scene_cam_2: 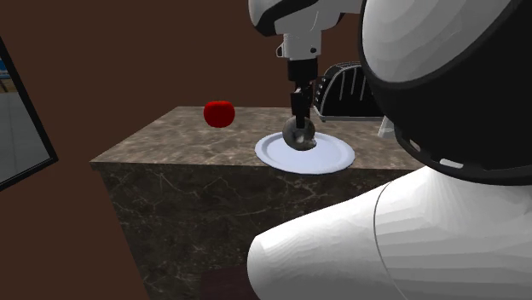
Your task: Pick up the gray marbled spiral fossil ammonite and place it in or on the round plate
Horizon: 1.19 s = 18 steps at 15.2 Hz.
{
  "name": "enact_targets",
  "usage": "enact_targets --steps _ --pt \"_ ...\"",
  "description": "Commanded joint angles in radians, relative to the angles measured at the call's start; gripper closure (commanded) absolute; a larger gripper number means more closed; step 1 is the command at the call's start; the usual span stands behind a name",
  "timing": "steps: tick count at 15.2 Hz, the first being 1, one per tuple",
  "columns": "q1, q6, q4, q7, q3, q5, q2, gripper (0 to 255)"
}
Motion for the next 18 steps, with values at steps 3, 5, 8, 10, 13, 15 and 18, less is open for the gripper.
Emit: enact_targets --steps 3,5,8,10,13,15,18 --pt "-0.002 0.002 -0.005 -0.002 -0.004 -0.003 0.005 0" --pt "-0.002 0.003 -0.005 -0.002 -0.004 -0.003 0.005 0" --pt "0.003 -0.061 0.073 -0.002 0.008 0.007 0.021 0" --pt "0.006 -0.116 0.147 -0.005 0.016 0.014 0.04 0" --pt "0.006 -0.116 0.147 -0.005 0.016 0.014 0.04 0" --pt "0.006 -0.116 0.147 -0.005 0.016 0.014 0.04 0" --pt "0.006 -0.116 0.147 -0.005 0.016 0.014 0.04 0"
